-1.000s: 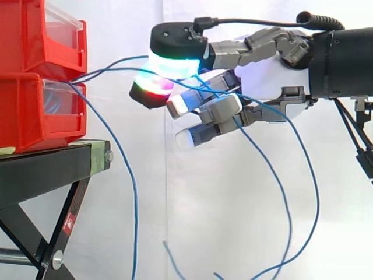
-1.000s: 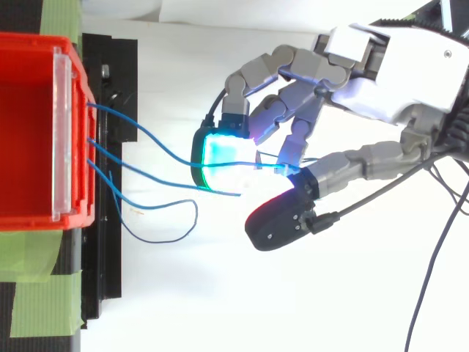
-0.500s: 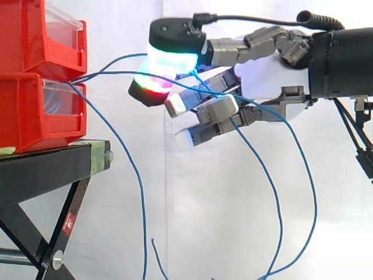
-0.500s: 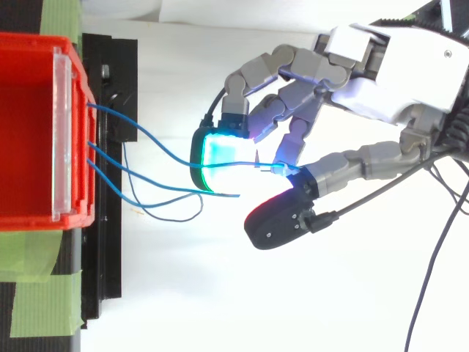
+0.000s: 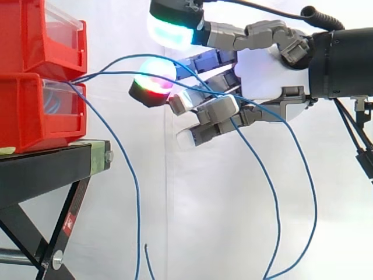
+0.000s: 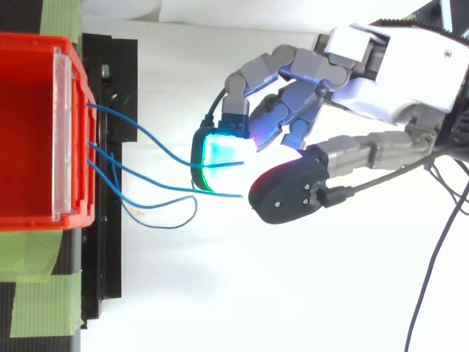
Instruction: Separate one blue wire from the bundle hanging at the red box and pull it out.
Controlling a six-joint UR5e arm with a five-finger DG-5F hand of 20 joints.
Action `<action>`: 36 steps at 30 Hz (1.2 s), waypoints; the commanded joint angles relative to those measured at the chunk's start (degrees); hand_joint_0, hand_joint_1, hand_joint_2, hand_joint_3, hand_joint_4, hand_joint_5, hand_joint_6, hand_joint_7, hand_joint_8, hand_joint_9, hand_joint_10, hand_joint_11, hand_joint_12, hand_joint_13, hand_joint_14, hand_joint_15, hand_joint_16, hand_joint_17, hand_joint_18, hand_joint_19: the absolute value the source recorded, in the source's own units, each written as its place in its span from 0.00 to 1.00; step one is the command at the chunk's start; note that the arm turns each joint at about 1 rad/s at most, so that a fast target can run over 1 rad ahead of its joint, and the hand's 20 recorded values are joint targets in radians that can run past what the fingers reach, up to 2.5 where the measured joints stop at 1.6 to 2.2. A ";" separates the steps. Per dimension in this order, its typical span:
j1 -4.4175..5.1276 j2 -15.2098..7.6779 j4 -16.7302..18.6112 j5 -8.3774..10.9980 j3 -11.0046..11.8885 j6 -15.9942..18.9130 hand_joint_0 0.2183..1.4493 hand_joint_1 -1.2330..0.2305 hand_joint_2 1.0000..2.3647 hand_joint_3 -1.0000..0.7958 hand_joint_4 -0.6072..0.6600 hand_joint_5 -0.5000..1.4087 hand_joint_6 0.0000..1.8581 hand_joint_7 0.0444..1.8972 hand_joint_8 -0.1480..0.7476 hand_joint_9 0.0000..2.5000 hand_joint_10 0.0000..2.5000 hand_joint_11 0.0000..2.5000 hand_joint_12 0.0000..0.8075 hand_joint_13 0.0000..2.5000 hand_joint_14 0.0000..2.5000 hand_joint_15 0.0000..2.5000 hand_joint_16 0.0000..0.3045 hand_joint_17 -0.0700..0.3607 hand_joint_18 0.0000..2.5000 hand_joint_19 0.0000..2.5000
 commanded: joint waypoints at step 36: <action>0.00 0.01 -0.04 0.00 0.00 0.05 0.33 0.31 0.02 0.51 0.42 0.18 0.48 0.58 0.53 0.49 0.01 0.53 0.47 0.60 0.01 0.54 0.17 0.44 0.30 0.22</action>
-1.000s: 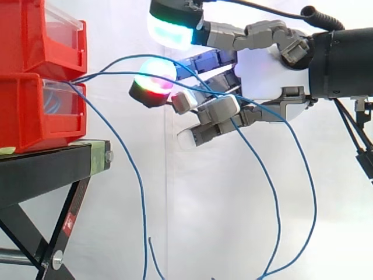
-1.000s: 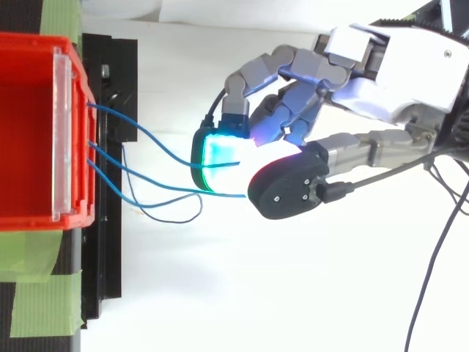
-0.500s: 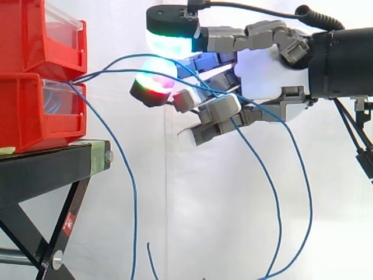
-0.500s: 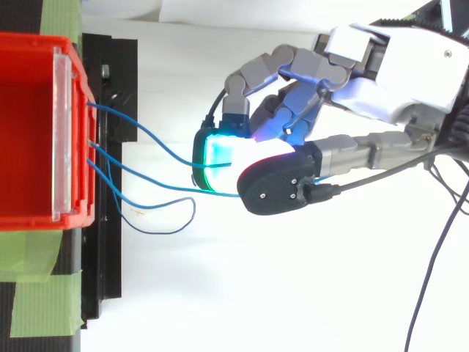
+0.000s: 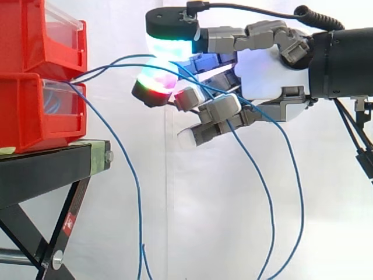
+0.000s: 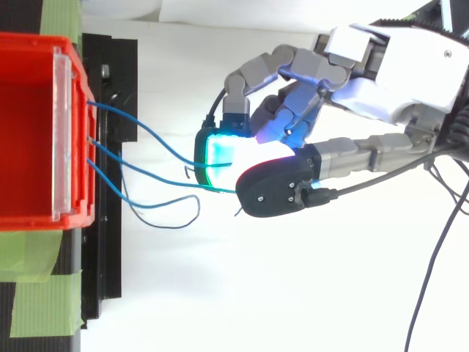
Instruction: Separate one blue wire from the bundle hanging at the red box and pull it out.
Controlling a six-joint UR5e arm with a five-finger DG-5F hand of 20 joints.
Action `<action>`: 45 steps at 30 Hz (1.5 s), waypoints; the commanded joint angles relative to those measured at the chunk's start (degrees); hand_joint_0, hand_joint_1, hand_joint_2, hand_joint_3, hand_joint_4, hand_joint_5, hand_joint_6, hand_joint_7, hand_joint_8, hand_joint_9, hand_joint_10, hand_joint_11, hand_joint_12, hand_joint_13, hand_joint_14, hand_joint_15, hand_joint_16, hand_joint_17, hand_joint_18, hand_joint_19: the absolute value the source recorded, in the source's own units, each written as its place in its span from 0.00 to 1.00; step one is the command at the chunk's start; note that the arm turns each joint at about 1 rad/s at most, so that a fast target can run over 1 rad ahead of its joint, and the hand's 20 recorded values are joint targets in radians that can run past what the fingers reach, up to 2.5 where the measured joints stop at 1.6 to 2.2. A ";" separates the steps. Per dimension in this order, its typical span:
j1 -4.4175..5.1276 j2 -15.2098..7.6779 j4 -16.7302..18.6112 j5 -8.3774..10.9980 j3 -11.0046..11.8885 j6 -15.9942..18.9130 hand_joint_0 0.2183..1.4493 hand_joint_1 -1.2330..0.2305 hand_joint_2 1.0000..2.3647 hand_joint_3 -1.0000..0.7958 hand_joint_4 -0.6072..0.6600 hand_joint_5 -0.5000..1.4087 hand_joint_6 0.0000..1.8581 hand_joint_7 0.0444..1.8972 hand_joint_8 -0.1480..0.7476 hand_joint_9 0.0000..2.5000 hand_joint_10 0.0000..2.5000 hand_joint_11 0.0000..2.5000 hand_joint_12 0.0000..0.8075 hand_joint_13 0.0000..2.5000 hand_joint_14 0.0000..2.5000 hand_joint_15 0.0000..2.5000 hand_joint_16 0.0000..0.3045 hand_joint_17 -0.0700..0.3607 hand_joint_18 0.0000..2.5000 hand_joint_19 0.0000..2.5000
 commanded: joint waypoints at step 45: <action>-0.09 0.10 -13.50 -0.18 0.00 3.64 0.31 0.28 0.01 0.53 0.39 0.20 0.46 0.61 0.45 0.21 0.00 0.14 0.48 0.06 0.00 0.08 0.19 0.46 0.01 0.04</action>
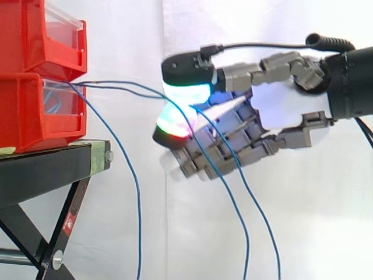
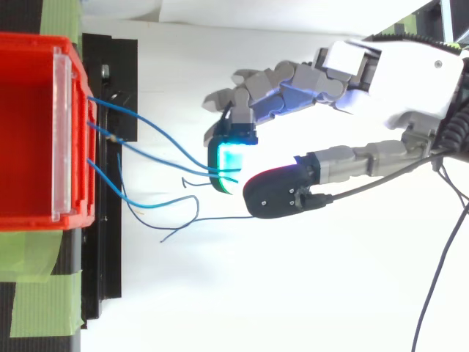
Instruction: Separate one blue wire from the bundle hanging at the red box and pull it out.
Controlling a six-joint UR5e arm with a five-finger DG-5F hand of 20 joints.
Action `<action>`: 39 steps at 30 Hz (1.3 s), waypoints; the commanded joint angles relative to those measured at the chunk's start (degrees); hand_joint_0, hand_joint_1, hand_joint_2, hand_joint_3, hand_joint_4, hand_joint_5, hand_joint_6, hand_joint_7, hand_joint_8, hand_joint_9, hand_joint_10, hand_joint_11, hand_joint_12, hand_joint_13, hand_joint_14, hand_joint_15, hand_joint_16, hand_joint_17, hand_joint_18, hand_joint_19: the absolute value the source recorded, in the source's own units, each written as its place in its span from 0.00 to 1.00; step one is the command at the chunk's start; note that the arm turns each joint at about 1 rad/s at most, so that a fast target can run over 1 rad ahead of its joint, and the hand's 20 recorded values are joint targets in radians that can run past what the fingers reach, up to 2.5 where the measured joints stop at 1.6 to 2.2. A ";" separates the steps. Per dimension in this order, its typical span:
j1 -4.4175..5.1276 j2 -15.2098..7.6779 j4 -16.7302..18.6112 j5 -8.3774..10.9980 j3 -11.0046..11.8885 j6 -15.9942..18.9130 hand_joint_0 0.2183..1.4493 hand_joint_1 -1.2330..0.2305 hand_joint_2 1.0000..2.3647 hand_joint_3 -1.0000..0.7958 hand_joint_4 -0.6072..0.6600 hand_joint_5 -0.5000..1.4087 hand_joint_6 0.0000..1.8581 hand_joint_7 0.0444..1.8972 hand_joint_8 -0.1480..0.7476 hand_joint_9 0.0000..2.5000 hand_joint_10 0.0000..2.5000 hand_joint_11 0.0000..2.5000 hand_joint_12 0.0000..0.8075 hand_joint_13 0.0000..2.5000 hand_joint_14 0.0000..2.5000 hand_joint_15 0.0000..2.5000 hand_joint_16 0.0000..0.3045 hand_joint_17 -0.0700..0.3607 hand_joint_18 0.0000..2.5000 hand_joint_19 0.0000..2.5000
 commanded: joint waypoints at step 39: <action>0.11 0.96 -20.86 6.26 -3.60 22.30 0.31 0.28 0.02 0.53 0.38 0.19 0.46 0.64 0.48 0.26 0.00 0.17 0.51 0.14 0.00 0.11 0.18 0.45 0.13 0.09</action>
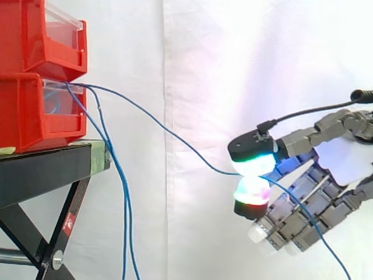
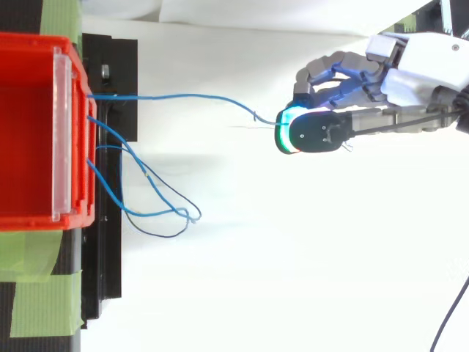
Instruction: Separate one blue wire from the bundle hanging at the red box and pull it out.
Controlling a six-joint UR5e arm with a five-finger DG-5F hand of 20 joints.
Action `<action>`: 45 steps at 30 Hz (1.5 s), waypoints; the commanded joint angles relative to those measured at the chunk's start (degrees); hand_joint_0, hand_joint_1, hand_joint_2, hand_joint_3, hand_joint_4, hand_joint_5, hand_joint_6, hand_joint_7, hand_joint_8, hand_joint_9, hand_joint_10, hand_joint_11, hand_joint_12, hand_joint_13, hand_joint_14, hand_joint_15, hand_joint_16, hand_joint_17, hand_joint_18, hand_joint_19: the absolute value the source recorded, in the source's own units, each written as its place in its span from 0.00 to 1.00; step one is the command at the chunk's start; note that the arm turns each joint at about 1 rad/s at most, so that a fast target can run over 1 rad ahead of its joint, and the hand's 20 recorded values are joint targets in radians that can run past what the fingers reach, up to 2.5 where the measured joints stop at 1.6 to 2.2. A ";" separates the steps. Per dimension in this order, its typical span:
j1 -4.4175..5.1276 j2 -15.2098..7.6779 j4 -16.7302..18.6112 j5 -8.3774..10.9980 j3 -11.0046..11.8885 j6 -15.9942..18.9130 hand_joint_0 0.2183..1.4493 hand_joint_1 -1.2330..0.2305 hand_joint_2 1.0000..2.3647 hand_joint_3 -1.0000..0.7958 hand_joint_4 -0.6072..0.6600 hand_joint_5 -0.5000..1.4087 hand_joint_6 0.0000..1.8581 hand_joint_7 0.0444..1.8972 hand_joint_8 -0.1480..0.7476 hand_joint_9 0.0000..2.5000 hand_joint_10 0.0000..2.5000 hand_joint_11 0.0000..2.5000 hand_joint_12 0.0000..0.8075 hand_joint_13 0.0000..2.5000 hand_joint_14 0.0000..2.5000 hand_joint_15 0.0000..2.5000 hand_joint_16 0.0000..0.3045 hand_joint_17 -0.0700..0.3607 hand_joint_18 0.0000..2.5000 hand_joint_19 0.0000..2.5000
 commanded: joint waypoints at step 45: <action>1.29 1.81 24.61 0.86 -8.12 -4.68 0.32 0.28 0.02 0.53 0.37 0.19 0.46 0.63 0.49 0.27 0.01 0.17 0.52 0.16 0.00 0.11 0.18 0.45 0.15 0.10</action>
